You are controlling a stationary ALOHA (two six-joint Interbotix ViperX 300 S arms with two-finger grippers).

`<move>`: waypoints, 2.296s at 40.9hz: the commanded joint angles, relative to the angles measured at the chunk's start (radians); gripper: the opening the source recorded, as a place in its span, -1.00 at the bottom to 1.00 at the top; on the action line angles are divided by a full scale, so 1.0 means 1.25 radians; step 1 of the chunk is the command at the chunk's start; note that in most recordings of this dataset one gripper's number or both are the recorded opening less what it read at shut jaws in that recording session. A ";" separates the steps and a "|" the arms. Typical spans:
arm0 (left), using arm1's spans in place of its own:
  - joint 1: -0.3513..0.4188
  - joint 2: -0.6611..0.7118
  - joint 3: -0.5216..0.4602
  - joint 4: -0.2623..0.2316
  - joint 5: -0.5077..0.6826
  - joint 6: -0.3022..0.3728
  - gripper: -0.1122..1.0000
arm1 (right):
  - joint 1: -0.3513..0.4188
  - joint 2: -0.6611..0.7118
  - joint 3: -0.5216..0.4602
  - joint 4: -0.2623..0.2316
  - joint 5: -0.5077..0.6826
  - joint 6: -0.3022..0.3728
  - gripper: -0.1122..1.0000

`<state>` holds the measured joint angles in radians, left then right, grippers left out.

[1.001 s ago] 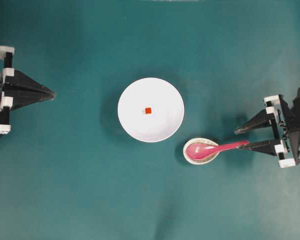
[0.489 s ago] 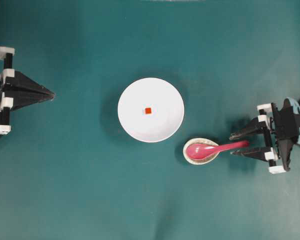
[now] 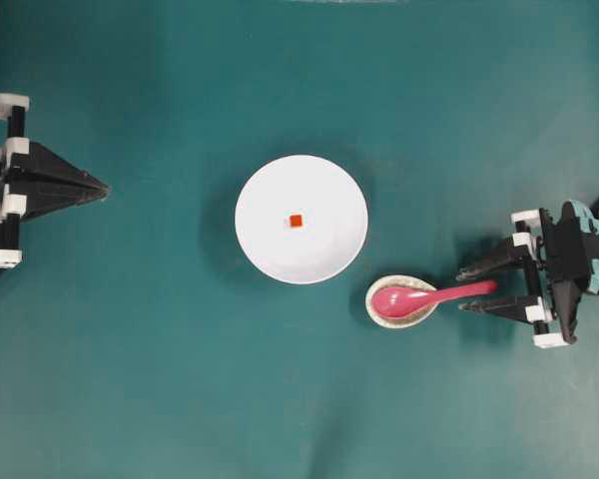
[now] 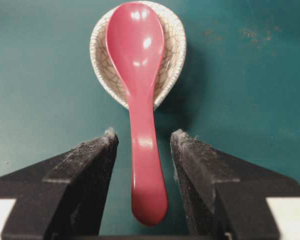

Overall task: Grip the spoon and scoop the red block from the bowl with right arm.
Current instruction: 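Close the right gripper on the end of the pink spoon handle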

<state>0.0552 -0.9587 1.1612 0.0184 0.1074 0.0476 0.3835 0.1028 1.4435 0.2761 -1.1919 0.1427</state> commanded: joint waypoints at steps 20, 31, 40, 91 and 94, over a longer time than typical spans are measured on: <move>0.002 0.006 -0.015 0.002 0.006 0.001 -0.79 | 0.006 0.013 -0.004 0.001 -0.010 -0.034 0.03; 0.002 0.006 -0.015 0.002 0.006 0.001 -0.79 | 0.006 0.013 -0.005 0.001 -0.013 -0.052 0.02; 0.002 0.006 -0.013 0.002 0.006 0.001 -0.79 | 0.006 0.015 -0.006 0.000 -0.047 -0.052 0.02; 0.002 0.006 -0.013 0.002 0.013 0.000 -0.79 | 0.006 0.013 -0.007 0.000 -0.044 -0.052 -0.35; 0.002 0.006 -0.013 0.002 0.016 0.000 -0.79 | 0.006 0.012 -0.007 0.000 -0.049 -0.052 -0.35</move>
<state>0.0552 -0.9572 1.1628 0.0184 0.1289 0.0476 0.3866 0.1273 1.4389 0.2777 -1.2395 0.0782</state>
